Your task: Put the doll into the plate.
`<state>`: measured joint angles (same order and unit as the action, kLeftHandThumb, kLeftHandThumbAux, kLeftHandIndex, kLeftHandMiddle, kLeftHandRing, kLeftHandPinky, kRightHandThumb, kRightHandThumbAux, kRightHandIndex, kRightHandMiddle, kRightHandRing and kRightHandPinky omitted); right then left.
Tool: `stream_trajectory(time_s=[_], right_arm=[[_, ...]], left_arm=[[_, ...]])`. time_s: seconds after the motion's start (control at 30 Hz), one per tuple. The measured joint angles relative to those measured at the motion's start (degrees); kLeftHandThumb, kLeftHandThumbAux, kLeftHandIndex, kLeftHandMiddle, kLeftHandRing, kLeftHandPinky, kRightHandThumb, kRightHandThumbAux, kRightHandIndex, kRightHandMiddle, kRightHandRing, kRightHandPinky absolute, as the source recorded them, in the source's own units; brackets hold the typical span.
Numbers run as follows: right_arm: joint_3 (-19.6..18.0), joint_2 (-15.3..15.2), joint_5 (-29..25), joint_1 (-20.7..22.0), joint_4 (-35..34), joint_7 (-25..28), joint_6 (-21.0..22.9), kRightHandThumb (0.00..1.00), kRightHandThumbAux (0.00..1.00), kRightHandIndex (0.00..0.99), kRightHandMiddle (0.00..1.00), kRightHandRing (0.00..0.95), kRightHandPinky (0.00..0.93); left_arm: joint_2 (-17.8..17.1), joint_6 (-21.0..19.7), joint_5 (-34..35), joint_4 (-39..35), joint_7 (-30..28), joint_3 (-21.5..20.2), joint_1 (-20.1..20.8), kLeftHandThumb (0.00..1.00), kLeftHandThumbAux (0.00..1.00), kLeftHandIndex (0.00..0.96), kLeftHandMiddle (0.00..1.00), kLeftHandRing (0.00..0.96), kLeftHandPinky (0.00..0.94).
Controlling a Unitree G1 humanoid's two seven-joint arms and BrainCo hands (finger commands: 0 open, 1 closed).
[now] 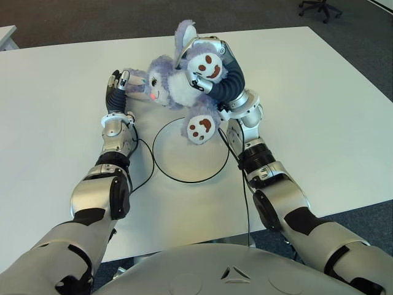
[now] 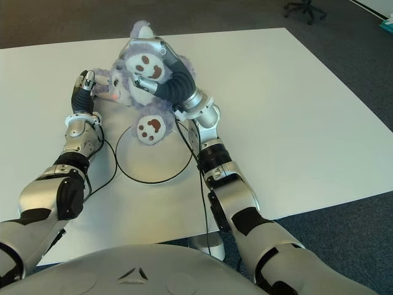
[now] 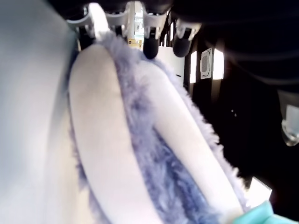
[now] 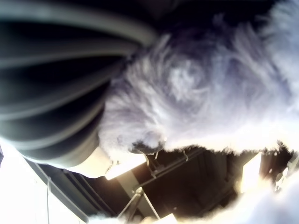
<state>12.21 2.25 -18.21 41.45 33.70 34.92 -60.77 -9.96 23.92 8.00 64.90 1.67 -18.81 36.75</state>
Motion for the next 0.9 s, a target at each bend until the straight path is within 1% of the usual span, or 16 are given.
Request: stream_trajectory(time_s=[0.13, 0.4, 0.57, 0.77, 0.9], right_arm=[[-0.24, 0.47, 0.23, -1.29, -0.37, -0.01, 0.04, 0.738, 0.708, 0.441, 0.831, 0.839, 0.831], [-0.97, 1.91, 0.86, -3.16, -0.45, -0.05, -0.31, 0.736, 0.709, 0.441, 0.831, 0.839, 0.84], [-0.92, 1.88, 0.81, -3.3, -0.51, 1.02, -0.03, 0.736, 0.709, 0.441, 0.826, 0.835, 0.832], [-0.78, 1.69, 0.27, -3.37, -0.73, 3.21, 1.31, 0.74, 0.709, 0.441, 0.822, 0.836, 0.846], [-0.81, 1.63, 0.41, -3.48, -0.85, 3.9, 1.59, 0.743, 0.708, 0.442, 0.814, 0.831, 0.835]], left_arm=[[0.03, 0.05, -0.01, -0.19, -0.26, -0.12, -0.05, 0.0, 0.378, 0.0, 0.021, 0.008, 0.0], [0.03, 0.04, -0.12, -0.71, -0.23, 0.16, -0.31, 0.0, 0.382, 0.0, 0.031, 0.016, 0.0], [0.02, 0.04, -0.12, -1.11, -0.17, 0.49, -0.57, 0.0, 0.383, 0.0, 0.033, 0.019, 0.0], [0.01, 0.05, -0.13, -1.49, 0.08, 1.09, -0.83, 0.0, 0.377, 0.0, 0.034, 0.025, 0.0], [-0.01, 0.04, -0.11, -1.62, 0.4, 1.3, -0.91, 0.0, 0.378, 0.0, 0.044, 0.03, 0.002]])
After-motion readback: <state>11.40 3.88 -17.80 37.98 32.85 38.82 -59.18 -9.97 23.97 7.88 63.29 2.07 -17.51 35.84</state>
